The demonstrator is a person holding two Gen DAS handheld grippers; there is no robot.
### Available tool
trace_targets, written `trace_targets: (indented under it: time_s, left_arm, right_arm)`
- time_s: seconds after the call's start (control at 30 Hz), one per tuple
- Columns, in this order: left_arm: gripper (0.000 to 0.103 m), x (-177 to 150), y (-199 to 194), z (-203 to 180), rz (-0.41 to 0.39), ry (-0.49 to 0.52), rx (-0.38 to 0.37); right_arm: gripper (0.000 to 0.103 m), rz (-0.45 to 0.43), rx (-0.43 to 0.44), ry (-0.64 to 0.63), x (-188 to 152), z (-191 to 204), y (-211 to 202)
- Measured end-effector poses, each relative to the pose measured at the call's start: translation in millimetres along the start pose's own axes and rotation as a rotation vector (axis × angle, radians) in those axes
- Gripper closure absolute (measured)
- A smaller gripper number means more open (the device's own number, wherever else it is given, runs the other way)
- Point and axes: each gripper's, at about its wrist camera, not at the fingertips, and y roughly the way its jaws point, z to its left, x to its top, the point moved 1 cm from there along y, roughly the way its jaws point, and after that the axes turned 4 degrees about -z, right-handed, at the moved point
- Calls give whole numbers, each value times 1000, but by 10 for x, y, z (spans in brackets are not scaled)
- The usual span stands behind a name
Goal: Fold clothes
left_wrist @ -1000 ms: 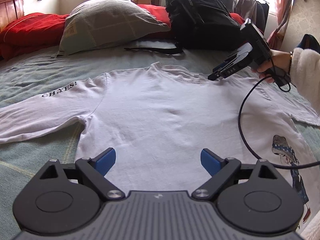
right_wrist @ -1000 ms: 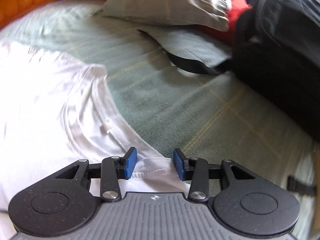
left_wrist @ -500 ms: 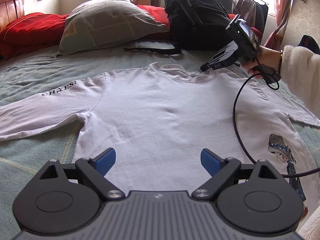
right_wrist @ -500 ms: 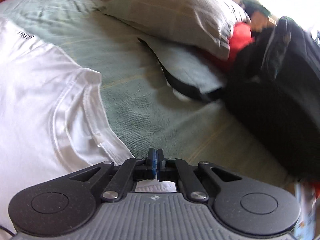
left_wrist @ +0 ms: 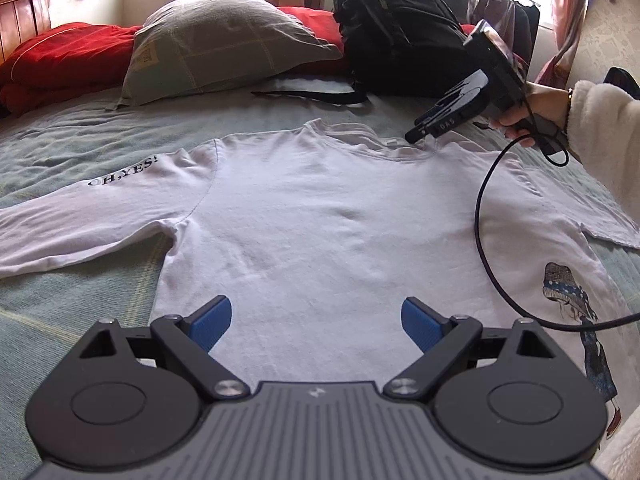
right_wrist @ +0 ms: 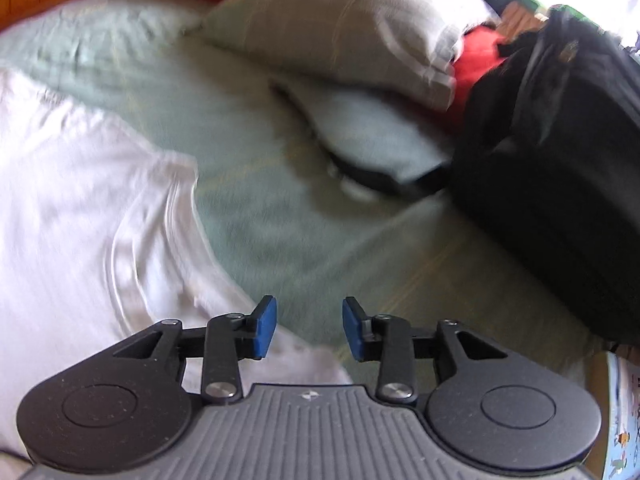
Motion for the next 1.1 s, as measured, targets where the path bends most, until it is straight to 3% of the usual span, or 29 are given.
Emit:
trace_targets:
  time_s: [0.1, 0.23, 0.3, 0.33, 0.43, 0.5, 0.57, 0.67, 0.77, 0.87, 0.97, 1.03, 1.1]
  left_arm:
    - [11, -5, 8, 8, 3, -1, 6]
    - [11, -24, 52, -19, 16, 2, -1]
    - [11, -42, 64, -48, 22, 8, -9]
    - [11, -49, 63, -58, 23, 11, -11]
    - [11, -63, 55, -68, 24, 12, -18]
    - [11, -61, 56, -68, 25, 11, -14]
    - [11, -55, 48, -76, 22, 15, -12]
    - [11, -49, 32, -83, 17, 11, -17]
    - [11, -45, 9, -64, 14, 6, -12]
    - [11, -37, -16, -32, 8, 0, -1]
    - [11, -21, -38, 2, -1, -10, 7]
    - [11, -11, -43, 14, -5, -14, 10]
    - [11, -5, -44, 16, -8, -15, 13]
  right_arm:
    - [62, -9, 57, -62, -19, 101, -50]
    - [60, 19, 58, -164, -63, 212, 16]
    - [59, 16, 70, -152, -79, 185, 50]
    - [62, 19, 84, -121, -83, 166, 46]
    - [92, 20, 127, -94, -101, 195, 9]
    - [99, 0, 76, -138, -98, 283, -23]
    - [99, -28, 26, -161, -74, 333, -45]
    - [99, -53, 8, -99, 7, 264, 14]
    - [99, -33, 1, -69, 0, 265, 131]
    - [97, -87, -15, 36, 54, 126, 15]
    - [91, -149, 3, 168, 123, -10, -214]
    - [90, -152, 34, 217, 162, 12, -318]
    - [82, -127, 91, 215, 178, 161, -314]
